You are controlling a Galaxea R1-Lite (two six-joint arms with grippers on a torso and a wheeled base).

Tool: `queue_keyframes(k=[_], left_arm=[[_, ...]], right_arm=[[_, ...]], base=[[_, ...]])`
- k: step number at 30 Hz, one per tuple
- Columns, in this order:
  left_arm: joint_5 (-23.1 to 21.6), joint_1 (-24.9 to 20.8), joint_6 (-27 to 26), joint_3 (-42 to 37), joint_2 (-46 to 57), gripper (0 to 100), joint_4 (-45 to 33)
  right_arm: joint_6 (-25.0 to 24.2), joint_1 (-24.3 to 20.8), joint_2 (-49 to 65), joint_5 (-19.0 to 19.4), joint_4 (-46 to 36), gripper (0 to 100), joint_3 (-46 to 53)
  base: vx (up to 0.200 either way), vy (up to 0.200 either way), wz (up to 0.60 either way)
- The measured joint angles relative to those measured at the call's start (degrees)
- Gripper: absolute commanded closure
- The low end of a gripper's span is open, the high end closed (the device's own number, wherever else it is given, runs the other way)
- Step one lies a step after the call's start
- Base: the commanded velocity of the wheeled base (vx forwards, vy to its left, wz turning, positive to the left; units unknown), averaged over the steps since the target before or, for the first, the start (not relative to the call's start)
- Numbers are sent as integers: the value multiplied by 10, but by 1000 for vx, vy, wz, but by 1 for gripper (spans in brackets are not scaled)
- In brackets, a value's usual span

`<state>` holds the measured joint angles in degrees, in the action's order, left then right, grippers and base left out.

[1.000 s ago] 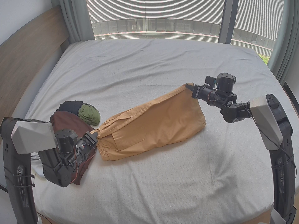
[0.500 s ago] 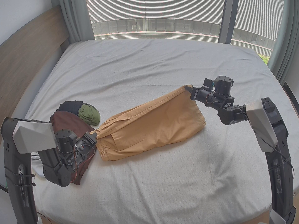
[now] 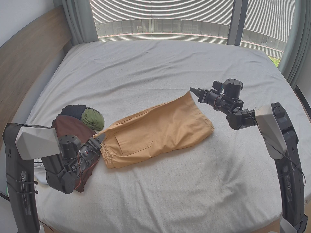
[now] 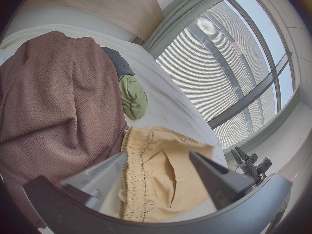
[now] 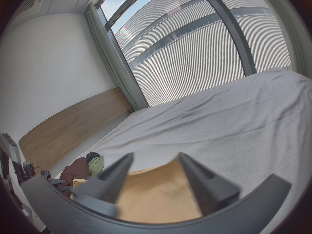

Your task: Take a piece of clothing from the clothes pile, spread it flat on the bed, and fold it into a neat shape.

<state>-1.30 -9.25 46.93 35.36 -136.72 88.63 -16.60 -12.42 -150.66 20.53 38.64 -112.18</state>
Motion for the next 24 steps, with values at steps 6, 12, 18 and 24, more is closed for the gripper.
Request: queue_keyframes(k=[6,12,18,24], left_arm=[[35,3,-1,23,-5,0,0],[38,-1,-1,23,-4,0,0],[38,-8,-1,14,5,0,0],[35,-22,-3,-1,31,0,0]], right_arm=[[-25,-4,-16,-27,8,0,-21],[-26,-9,-7,-35,10,0,-18],[-43,-15,35,-32,12,0,74],[-70,-20,112,-20,24,0,227]], base=[[0,0,0],[0,0,0],[0,0,0],[0,0,0]])
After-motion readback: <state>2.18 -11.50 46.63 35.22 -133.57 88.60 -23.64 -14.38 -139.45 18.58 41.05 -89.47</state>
